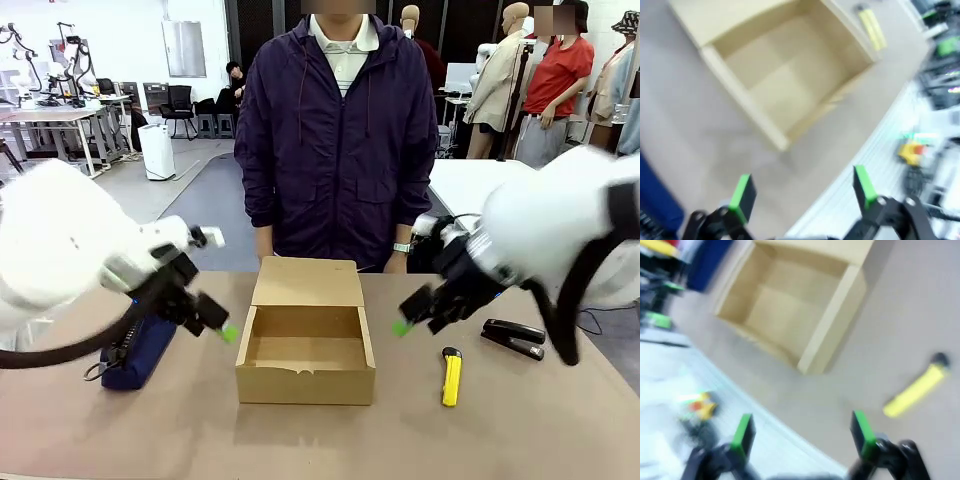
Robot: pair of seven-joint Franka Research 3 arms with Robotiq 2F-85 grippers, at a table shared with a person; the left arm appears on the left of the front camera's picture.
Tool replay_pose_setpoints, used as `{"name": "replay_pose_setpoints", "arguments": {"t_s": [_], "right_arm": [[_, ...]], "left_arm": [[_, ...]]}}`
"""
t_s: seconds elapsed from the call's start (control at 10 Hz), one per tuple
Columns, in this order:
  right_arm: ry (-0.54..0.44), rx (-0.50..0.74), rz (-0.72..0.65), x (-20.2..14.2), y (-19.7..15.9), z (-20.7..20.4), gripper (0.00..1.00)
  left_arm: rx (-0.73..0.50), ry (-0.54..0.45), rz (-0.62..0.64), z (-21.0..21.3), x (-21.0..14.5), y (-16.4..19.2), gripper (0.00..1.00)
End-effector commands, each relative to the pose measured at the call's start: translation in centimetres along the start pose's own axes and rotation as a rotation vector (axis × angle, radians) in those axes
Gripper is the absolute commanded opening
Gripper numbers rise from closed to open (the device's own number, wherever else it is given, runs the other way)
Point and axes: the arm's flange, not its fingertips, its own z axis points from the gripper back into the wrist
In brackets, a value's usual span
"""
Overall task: Pack the items into the box.
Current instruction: Pick up the item specified by the human and place it in the Mailer Box.
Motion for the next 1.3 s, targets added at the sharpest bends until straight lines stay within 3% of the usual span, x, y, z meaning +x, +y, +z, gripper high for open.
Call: {"name": "replay_pose_setpoints", "arguments": {"t_s": [0.0,0.1,0.3,0.5,0.7,0.9,1.0,1.2], "right_arm": [[-0.040,0.158,-0.208,-0.7,-3.9,6.7,1.00],[-0.081,0.269,-0.279,-2.7,-6.2,9.9,1.00],[-0.324,0.308,-0.448,-9.1,-12.0,16.9,1.00],[-0.552,0.344,-0.602,-15.9,-16.0,21.7,1.00],[-0.726,0.383,-0.752,-22.0,-19.1,23.6,1.00],[-0.757,0.343,-0.877,-23.3,-21.1,22.4,1.00],[-0.716,0.348,-0.815,-22.7,-21.5,27.5,1.00],[-0.716,0.348,-0.815,-22.7,-21.5,27.5,1.00]], "left_arm": [[-0.275,-0.115,0.143,7.1,-1.1,4.6,1.00],[-0.363,-0.243,0.166,10.9,-3.2,6.1,1.00],[-0.418,-0.524,0.316,19.7,-9.7,11.0,1.00],[-0.337,-0.642,0.471,23.9,-16.2,14.6,1.00],[-0.333,-0.799,0.596,26.2,-23.1,17.8,1.00],[-0.281,-0.829,0.673,26.0,-25.2,19.0,1.00],[-0.301,-0.787,0.646,27.7,-25.3,18.4,1.00],[-0.301,-0.787,0.646,27.7,-25.3,18.4,1.00]]}}
